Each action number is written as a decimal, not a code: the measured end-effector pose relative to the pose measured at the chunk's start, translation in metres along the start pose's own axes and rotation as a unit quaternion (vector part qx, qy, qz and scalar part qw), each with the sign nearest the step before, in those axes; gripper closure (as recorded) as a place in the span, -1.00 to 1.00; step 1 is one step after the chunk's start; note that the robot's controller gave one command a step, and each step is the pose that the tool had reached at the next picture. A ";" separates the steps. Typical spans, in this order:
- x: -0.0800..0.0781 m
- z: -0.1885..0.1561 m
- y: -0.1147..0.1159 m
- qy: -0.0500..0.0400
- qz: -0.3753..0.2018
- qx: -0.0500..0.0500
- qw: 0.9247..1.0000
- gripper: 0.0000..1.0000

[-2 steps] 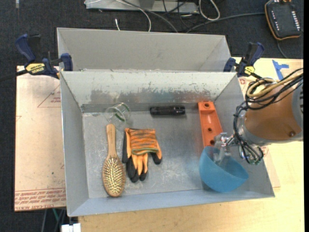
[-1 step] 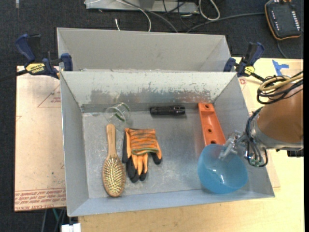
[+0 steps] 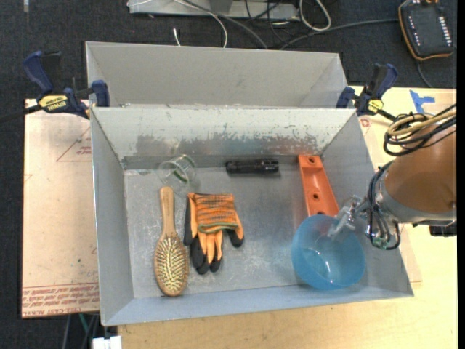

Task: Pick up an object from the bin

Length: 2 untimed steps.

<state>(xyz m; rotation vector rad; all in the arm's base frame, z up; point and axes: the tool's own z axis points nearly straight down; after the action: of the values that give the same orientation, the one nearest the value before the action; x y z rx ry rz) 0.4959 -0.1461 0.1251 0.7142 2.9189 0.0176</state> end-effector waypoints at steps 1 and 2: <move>0.004 -0.007 0.001 0.002 -0.082 0.000 0.997 1.00; -0.002 0.007 0.003 -0.001 -0.228 -0.001 0.974 1.00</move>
Offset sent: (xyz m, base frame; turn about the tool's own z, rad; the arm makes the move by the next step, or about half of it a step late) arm 0.0037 0.0006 -0.0102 -0.4711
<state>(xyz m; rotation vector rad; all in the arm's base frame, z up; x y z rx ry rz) 0.5002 -0.1448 0.1188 0.0306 3.0033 -0.0276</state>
